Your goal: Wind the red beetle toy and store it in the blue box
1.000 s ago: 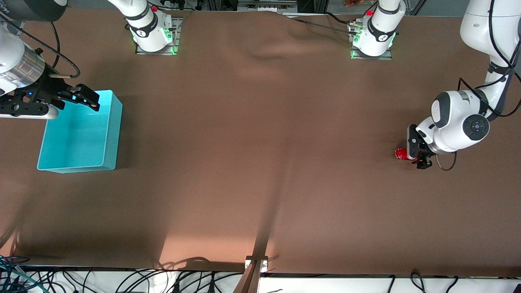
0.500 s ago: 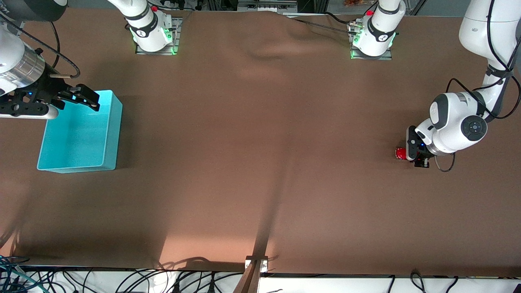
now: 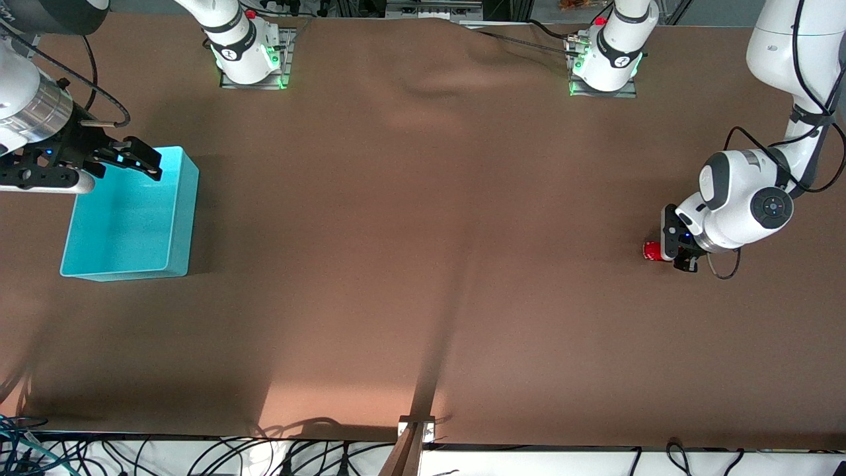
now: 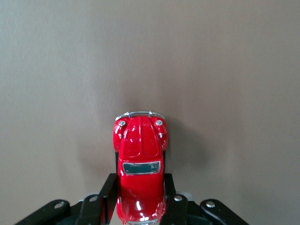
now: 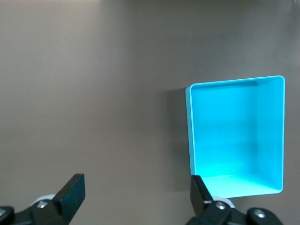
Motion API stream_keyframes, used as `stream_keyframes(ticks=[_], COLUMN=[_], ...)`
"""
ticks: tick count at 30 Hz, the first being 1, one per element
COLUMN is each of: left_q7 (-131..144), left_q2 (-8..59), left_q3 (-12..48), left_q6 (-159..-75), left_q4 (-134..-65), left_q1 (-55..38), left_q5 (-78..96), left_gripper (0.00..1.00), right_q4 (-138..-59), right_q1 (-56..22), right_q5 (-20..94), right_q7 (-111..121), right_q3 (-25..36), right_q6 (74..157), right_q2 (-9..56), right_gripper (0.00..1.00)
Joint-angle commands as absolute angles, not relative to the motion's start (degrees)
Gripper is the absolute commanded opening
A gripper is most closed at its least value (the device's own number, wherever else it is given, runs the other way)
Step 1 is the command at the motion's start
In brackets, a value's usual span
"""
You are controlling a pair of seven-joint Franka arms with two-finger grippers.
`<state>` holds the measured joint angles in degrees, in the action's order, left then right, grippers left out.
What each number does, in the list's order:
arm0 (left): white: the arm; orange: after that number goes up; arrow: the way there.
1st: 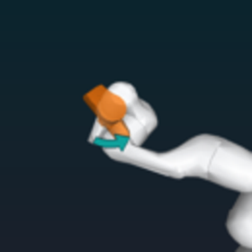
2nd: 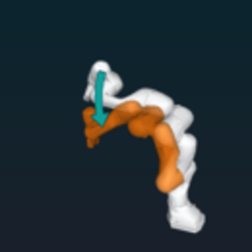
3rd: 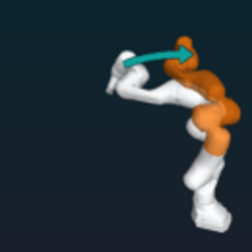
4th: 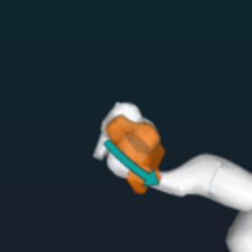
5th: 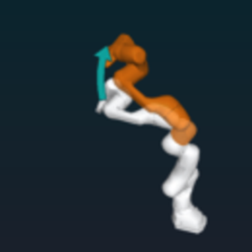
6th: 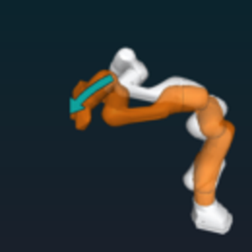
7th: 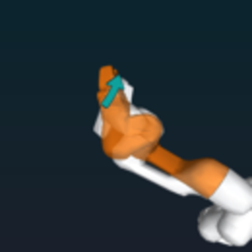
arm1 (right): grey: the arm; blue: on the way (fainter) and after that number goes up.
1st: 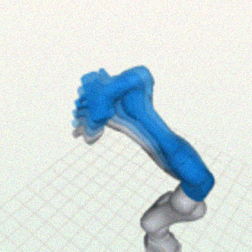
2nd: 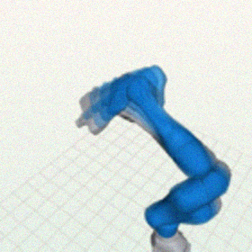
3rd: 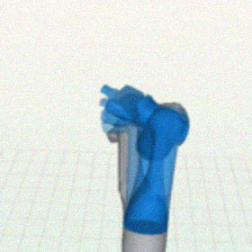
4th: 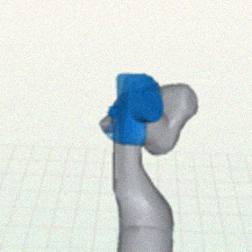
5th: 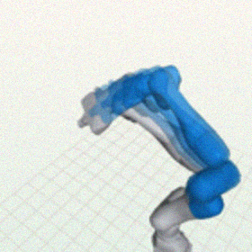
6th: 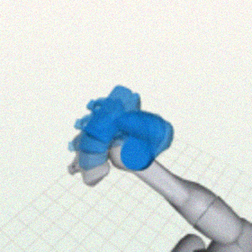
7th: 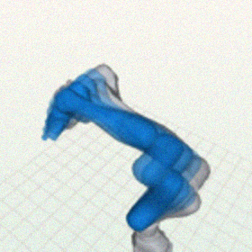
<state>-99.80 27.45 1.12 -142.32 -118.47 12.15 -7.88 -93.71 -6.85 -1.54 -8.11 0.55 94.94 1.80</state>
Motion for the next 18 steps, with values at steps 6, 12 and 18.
stream_keyframes(ticks=[6,12,18], left_q7=[-104.8,-107.7,-109.2], left_q2=[31.3,33.3,34.3], left_q3=[1.3,1.2,0.4], left_q6=[-142.8,-142.8,-142.8], left_q4=[-116.8,-114.5,-112.9], left_q1=[18.5,20.5,22.5], left_q5=[-9.1,-9.0,-9.1], left_gripper=[0.07,0.07,0.07], right_q4=[-92.4,-92.4,-92.4], right_q1=[-6.5,-6.5,-6.5], right_q5=[-0.5,-0.5,-0.5], right_q7=[-7.9,-7.9,-7.9], right_q3=[0.5,0.5,0.5], right_q6=[93.8,93.8,93.8], right_q2=[2.2,2.2,2.2], right_gripper=[1.00,1.00,1.00])
